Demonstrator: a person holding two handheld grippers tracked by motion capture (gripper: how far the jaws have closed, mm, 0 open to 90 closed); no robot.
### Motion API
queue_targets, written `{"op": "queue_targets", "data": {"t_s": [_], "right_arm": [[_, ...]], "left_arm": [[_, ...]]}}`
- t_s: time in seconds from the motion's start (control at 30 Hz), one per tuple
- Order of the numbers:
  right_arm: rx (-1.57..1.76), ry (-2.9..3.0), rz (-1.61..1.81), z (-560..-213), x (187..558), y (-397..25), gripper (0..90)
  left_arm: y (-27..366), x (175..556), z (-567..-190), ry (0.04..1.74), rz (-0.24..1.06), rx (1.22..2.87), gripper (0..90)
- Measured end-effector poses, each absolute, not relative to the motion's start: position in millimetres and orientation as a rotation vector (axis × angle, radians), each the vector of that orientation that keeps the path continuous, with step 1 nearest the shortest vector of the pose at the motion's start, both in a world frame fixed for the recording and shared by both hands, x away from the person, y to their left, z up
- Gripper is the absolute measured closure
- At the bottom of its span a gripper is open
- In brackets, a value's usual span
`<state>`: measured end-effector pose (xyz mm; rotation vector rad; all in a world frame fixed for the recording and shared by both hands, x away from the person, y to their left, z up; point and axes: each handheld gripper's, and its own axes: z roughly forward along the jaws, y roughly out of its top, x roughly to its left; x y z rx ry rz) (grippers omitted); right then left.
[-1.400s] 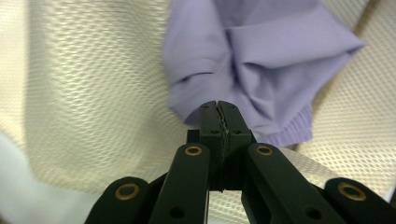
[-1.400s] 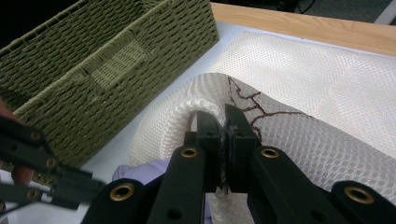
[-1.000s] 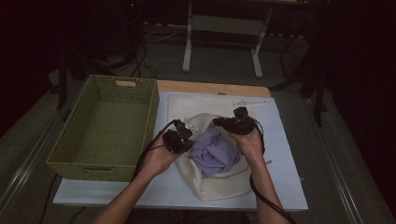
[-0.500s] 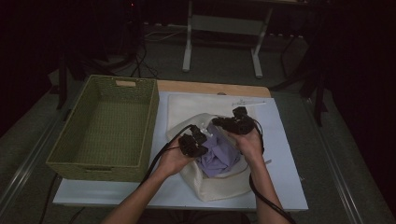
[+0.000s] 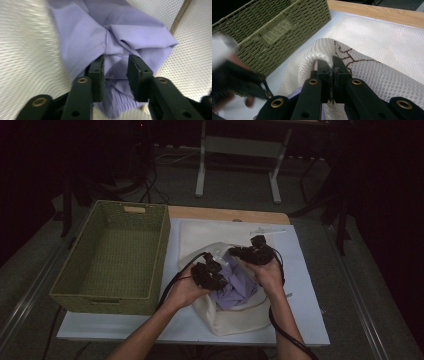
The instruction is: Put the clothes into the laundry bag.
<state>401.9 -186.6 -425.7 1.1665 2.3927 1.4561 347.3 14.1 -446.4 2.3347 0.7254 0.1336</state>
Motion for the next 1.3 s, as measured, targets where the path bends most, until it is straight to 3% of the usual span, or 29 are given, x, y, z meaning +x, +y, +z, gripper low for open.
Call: {"op": "queue_targets", "data": {"t_s": [0.27,0.77,0.8,0.83,0.97,1.3], "right_arm": [[1.137,2.428,1.445,-426,398,-182,86.4],[1.046,2.483,1.465,-419,389,-177,86.3],[1.031,2.493,1.459,-419,388,-176,86.2],[1.031,2.493,1.459,-419,388,-176,86.2],[1.013,2.508,1.423,-420,384,-175,84.7],[0.975,2.464,1.413,-412,359,-194,64.9]], "left_arm": [[42,349,-426,0.798,0.214,2.241,59.4],[25,369,-426,0.895,0.394,2.223,56.3],[23,370,-427,0.892,0.408,2.224,62.1],[22,370,-428,0.894,0.419,2.223,62.1],[23,371,-428,0.898,0.428,2.226,85.8],[29,368,-426,0.889,0.402,2.248,87.5]]}}
